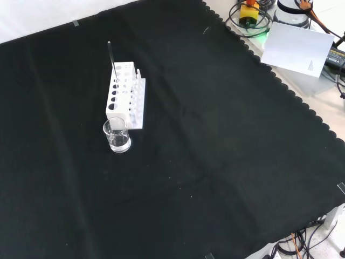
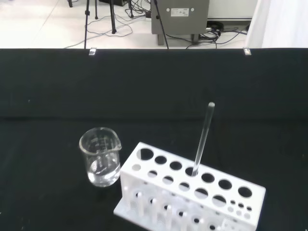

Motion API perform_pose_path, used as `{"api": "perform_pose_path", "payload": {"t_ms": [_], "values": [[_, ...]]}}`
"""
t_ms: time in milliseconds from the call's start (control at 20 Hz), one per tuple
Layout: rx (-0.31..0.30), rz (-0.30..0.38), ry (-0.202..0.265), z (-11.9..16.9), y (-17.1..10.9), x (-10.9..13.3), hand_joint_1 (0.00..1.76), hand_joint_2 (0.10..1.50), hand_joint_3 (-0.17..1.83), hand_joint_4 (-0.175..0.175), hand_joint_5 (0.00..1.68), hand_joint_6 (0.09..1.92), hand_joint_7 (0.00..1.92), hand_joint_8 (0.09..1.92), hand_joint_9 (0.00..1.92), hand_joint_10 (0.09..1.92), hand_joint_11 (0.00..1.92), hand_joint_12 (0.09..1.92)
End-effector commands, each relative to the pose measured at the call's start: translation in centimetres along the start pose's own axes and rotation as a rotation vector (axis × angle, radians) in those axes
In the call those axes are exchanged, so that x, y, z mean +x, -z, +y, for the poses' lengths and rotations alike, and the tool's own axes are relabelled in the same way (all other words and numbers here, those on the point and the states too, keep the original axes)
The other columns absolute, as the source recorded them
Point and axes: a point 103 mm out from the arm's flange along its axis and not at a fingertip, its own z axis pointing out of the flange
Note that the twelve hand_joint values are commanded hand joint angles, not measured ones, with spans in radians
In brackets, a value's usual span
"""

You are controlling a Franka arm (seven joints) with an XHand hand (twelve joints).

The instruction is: Take the glass rod from the white test tube rack.

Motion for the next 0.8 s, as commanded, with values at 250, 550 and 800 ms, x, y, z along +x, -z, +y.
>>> {"api": "perform_pose_path", "payload": {"t_ms": [250, 550, 800], "values": [[-0.025, -0.013, -0.041, 8.9, -1.4, -3.7, 0.54, 0.99, 0.45, -0.175, 0.27, 0.79, 0.50, 1.02, 0.86, 0.93, 0.69, 1.33], [0.004, -0.010, -0.016, 12.2, -3.5, -4.6, 0.54, 0.99, 0.45, -0.175, 0.28, 0.82, 0.52, 1.03, 0.88, 0.95, 0.70, 1.34], [0.033, -0.014, 0.006, 13.7, -6.0, -4.8, 0.55, 0.99, 0.46, -0.175, 0.29, 0.87, 0.56, 1.04, 0.91, 0.97, 0.71, 1.34]]}}
